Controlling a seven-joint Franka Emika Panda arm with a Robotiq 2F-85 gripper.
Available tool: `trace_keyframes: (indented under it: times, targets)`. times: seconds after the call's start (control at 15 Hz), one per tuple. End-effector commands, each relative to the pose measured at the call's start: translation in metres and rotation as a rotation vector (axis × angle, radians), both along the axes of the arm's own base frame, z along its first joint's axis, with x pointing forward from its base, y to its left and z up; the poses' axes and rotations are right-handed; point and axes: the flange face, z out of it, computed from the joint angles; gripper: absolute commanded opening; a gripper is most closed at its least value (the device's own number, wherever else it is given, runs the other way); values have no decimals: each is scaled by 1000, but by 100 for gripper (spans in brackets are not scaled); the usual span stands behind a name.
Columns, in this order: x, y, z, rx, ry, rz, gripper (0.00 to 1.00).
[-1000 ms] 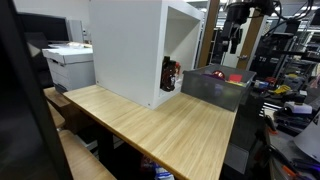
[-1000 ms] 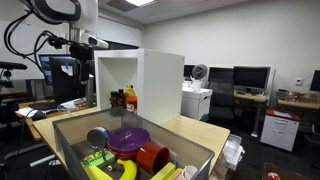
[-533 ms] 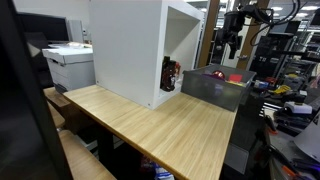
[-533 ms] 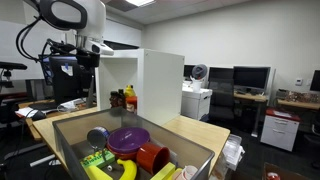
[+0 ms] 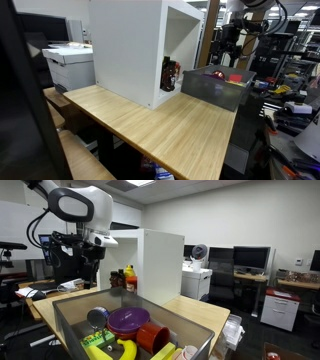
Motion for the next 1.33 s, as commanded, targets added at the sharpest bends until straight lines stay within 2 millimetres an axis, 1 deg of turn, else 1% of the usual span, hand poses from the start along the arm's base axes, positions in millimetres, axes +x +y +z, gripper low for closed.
trace_keyframes:
  times: [0.0, 0.27, 0.6, 0.73, 1.27]
  targets:
    - [2, -10, -14, -21, 2, -75, 100]
    - [0, -21, -29, -45, 29, -113, 100]
    - [-7, -36, -54, -53, 88, -167, 100]
    - [-8, -40, -61, -56, 102, -184, 100]
    - [-5, -42, -86, -87, 152, -201, 100]
